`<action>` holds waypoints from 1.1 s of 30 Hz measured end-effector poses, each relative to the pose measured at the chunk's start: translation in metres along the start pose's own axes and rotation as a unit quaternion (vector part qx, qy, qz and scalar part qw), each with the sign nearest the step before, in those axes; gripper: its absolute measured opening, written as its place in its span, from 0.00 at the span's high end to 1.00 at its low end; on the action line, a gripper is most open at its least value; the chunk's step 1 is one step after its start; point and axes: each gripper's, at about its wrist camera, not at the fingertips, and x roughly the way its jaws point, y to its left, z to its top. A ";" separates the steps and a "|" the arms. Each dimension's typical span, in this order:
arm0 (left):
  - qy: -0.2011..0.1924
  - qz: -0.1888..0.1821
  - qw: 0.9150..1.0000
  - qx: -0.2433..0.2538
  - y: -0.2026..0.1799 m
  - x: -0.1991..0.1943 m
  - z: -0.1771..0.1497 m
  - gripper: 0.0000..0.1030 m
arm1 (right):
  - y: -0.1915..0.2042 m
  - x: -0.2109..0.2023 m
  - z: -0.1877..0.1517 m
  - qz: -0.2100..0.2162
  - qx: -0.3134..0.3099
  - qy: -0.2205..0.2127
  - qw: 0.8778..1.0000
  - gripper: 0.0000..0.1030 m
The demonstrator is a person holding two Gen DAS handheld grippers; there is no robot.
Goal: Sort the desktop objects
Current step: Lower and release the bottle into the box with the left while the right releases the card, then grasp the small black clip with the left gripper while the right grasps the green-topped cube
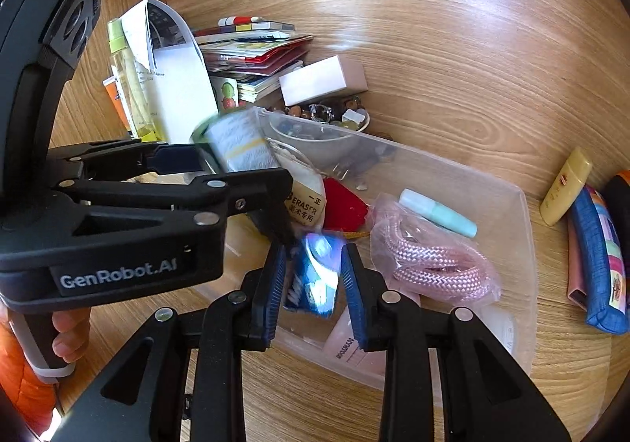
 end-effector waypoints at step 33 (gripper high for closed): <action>-0.021 0.031 0.997 -0.068 0.025 -0.082 -0.052 0.05 | 0.008 -0.079 -0.062 -0.013 0.017 -0.014 1.000 0.16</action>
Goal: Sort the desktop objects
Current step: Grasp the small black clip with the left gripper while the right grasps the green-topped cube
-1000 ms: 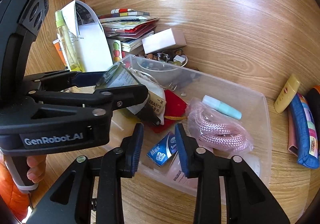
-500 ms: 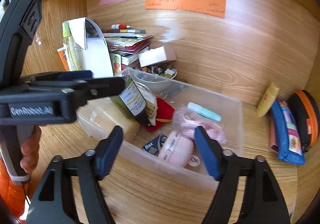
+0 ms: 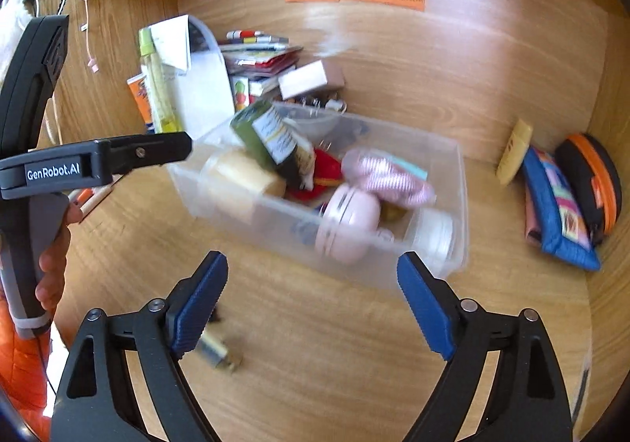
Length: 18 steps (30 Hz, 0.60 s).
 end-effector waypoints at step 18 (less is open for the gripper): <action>0.054 0.026 0.998 0.003 0.016 -0.010 -0.069 0.04 | 0.040 0.022 -0.053 0.059 -0.012 0.060 0.996 0.30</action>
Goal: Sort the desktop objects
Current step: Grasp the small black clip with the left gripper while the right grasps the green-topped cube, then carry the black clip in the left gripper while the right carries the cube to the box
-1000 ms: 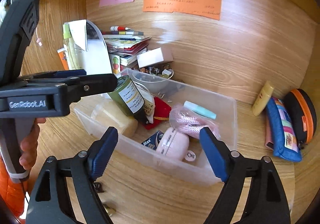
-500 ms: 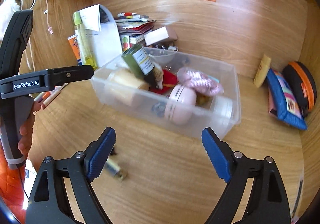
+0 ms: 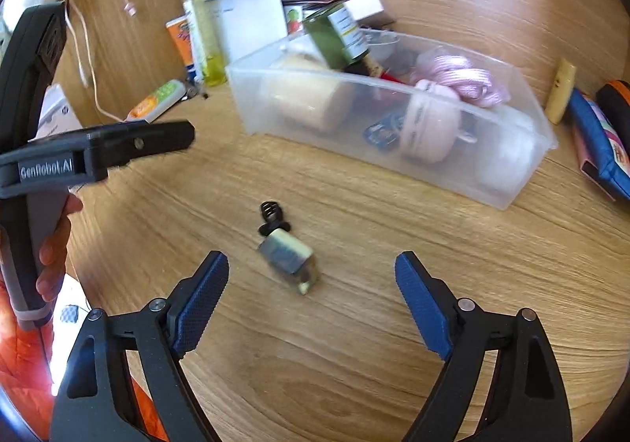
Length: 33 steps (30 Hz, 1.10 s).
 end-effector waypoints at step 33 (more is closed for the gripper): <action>0.041 -0.038 0.990 0.130 -0.084 0.039 -0.018 0.81 | -0.059 -0.042 0.009 -0.038 0.036 -0.058 0.997 0.75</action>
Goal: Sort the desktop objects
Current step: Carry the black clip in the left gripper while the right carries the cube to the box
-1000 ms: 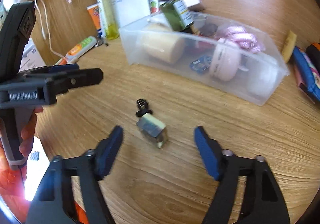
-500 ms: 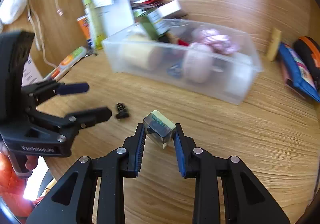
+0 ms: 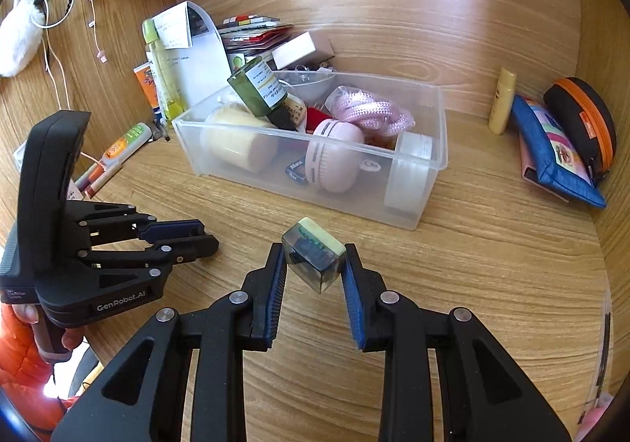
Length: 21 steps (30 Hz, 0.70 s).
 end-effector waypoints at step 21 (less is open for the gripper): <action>-0.084 -0.011 0.996 -0.018 0.006 -0.026 0.062 0.81 | -0.029 0.000 0.047 -0.016 0.001 -0.037 0.999 0.75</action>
